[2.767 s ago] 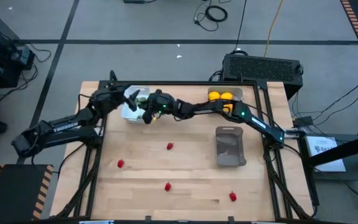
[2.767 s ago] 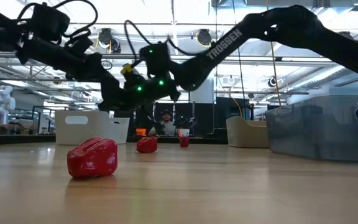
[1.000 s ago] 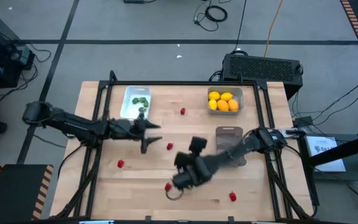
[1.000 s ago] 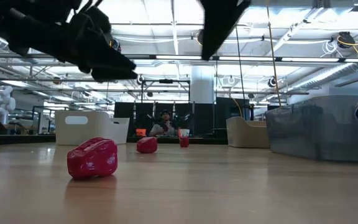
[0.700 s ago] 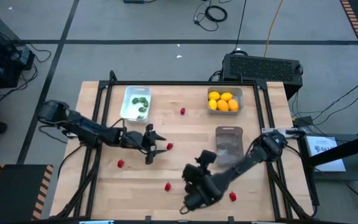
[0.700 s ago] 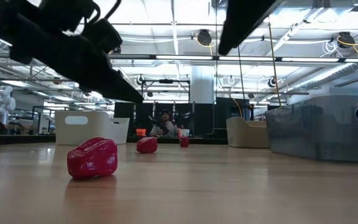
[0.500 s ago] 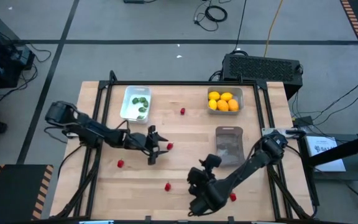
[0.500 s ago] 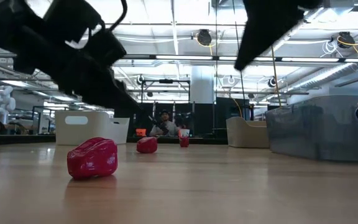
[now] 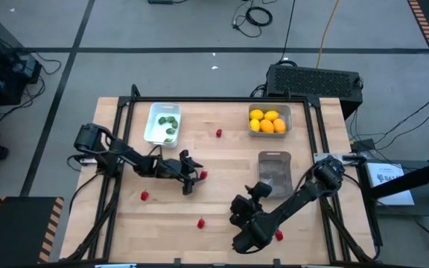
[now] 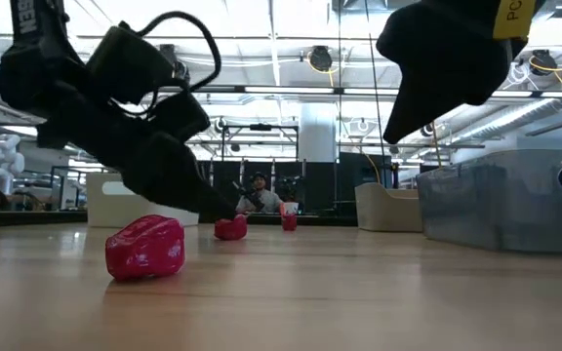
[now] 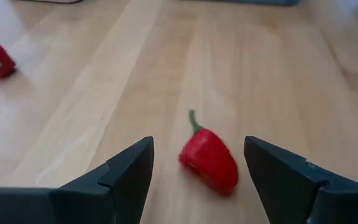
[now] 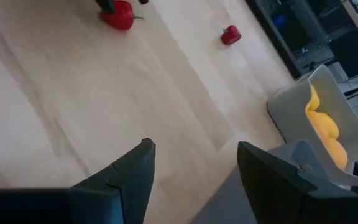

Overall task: Sort produce into baskets
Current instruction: Put the red chili pepper into the black bin

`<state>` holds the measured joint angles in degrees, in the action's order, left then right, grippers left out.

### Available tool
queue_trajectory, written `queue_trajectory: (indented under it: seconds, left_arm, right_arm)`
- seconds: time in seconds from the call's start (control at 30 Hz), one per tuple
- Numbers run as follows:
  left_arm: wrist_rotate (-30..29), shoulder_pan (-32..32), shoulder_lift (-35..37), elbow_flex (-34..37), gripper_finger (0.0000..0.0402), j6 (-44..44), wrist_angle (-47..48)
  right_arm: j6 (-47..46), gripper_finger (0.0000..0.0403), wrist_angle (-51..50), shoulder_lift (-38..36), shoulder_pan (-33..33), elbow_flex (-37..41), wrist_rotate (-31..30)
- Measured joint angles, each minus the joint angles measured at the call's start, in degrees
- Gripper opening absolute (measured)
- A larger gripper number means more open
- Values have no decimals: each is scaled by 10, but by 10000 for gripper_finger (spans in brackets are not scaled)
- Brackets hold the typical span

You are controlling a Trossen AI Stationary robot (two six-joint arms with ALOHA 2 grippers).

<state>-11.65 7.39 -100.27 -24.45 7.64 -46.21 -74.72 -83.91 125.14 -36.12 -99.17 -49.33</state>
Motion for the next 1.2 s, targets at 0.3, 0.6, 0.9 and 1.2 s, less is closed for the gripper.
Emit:
queue_trajectory:
  seconds: [0.3, 0.6, 0.9, 1.2]
  left_arm:
    - [-4, -10, -53, -20, 258, 40, -3]
    - [-9, -10, -77, -39, 246, 32, -6]
    - [-6, -10, -76, -40, 165, 25, -2]
    - [78, -9, -77, -130, 129, -19, 4]
  right_arm:
    - [4, 217, 9, -11, 0, 15, -4]
    - [4, 217, 12, -11, 0, 15, -4]
    - [10, 217, 14, -12, 0, 15, -1]
    - [84, 217, 19, -95, -14, 15, 47]
